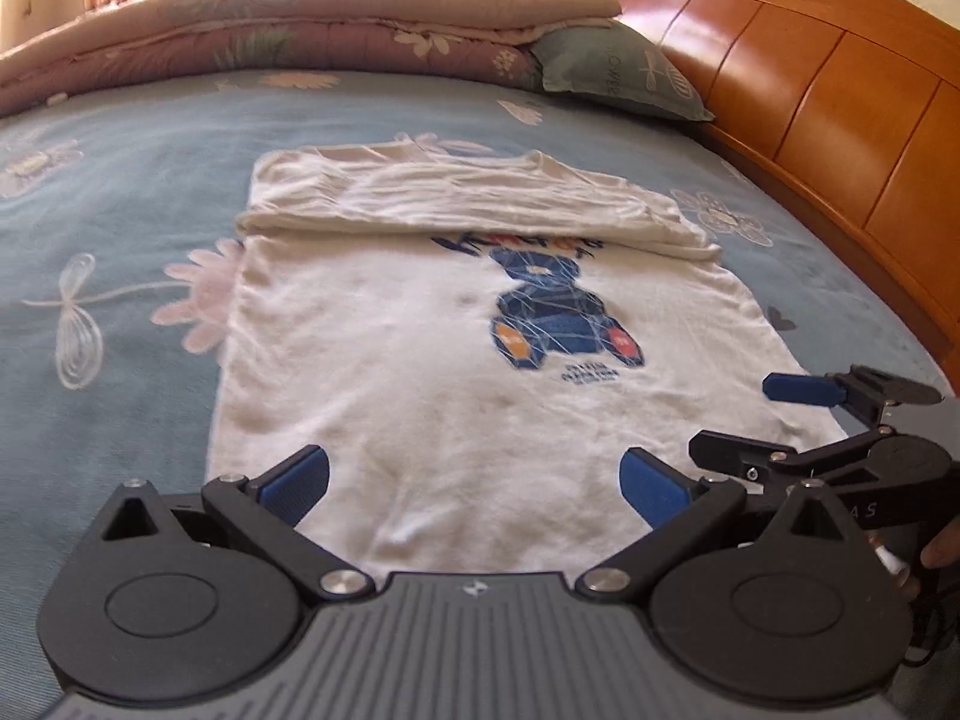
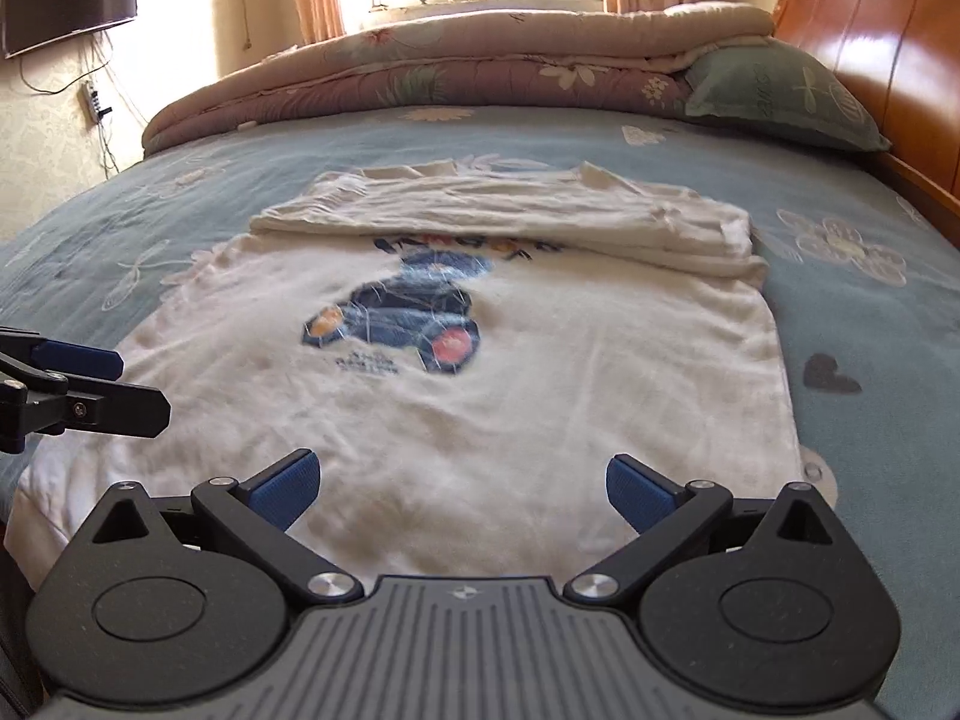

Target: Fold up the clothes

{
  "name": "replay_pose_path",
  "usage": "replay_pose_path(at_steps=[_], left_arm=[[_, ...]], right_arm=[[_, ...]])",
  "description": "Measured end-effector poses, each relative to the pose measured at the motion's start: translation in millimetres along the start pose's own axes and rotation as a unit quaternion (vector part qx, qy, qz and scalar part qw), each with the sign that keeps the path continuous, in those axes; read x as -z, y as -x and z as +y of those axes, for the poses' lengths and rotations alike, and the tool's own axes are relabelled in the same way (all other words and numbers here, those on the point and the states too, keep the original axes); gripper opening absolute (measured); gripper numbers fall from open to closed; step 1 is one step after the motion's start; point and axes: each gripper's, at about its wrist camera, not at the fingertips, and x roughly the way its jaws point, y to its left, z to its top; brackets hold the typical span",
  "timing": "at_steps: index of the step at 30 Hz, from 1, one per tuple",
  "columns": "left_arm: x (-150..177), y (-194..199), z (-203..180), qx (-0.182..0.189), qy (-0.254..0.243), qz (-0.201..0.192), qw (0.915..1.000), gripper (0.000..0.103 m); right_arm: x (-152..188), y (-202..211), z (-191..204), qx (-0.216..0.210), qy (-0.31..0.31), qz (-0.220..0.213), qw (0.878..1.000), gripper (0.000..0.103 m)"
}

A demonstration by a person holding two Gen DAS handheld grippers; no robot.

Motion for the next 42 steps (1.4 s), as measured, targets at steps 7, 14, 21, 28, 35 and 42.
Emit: replay_pose_path(at_steps=[7, 14, 21, 28, 35, 42], left_arm=[[-8.9, 5.8, 37.8, -0.022, 0.057, -0.002, 0.9982, 0.102], [-7.2, 0.6, 51.6, -0.033, 0.078, -0.006, 0.9964, 0.102], [-8.3, -3.5, 45.6, -0.032, 0.075, -0.017, 0.9966, 0.102], [-4.8, -16.9, 40.0, -0.008, 0.086, -0.007, 0.9963, 0.102], [-4.6, -24.9, 36.8, 0.000, 0.089, 0.002, 0.9960, 0.102], [-8.7, -15.6, 28.4, 0.007, 0.079, -0.003, 0.9968, 0.102]], right_arm=[[-65.5, -61.0, 20.7, -0.030, 0.049, -0.017, 0.998, 0.103], [-71.7, -110.6, 17.4, -0.066, -0.009, 0.042, 0.997, 0.103], [-59.2, -67.2, -25.5, -0.018, -0.048, -0.014, 0.999, 0.103], [-64.9, -83.9, -112.1, 0.066, -0.131, -0.033, 0.989, 0.103], [-52.0, -76.7, -137.1, 0.101, -0.151, -0.033, 0.983, 0.103], [-47.4, -54.0, -111.4, 0.036, -0.152, -0.027, 0.987, 0.103]])
